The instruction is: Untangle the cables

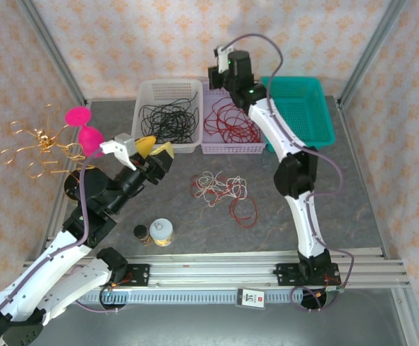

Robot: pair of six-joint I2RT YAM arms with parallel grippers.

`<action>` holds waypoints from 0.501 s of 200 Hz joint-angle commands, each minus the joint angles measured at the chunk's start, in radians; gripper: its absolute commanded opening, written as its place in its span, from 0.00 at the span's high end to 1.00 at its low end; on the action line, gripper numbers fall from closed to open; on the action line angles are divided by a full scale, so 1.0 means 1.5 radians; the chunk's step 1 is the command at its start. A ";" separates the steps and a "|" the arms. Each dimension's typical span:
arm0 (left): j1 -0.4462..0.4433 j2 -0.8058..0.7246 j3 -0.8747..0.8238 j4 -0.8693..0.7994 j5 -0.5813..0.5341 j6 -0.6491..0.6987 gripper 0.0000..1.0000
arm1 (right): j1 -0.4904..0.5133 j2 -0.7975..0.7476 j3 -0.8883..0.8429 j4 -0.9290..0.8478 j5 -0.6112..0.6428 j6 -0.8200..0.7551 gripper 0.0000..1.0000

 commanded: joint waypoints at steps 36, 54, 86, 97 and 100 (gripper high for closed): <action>-0.002 0.013 -0.018 -0.032 -0.005 -0.014 0.38 | -0.001 0.015 -0.089 -0.011 -0.008 0.095 1.00; -0.002 0.019 -0.031 -0.020 -0.001 -0.020 0.38 | -0.002 0.014 -0.130 -0.013 -0.015 0.116 1.00; -0.002 0.028 -0.044 -0.004 0.003 -0.026 0.38 | -0.007 0.030 -0.159 -0.036 -0.013 0.140 1.00; -0.002 0.031 -0.044 -0.006 0.003 -0.025 0.38 | -0.011 0.036 -0.166 -0.042 0.002 0.145 1.00; -0.002 0.032 -0.045 -0.005 0.003 -0.025 0.38 | -0.012 0.036 -0.170 -0.041 0.006 0.146 1.00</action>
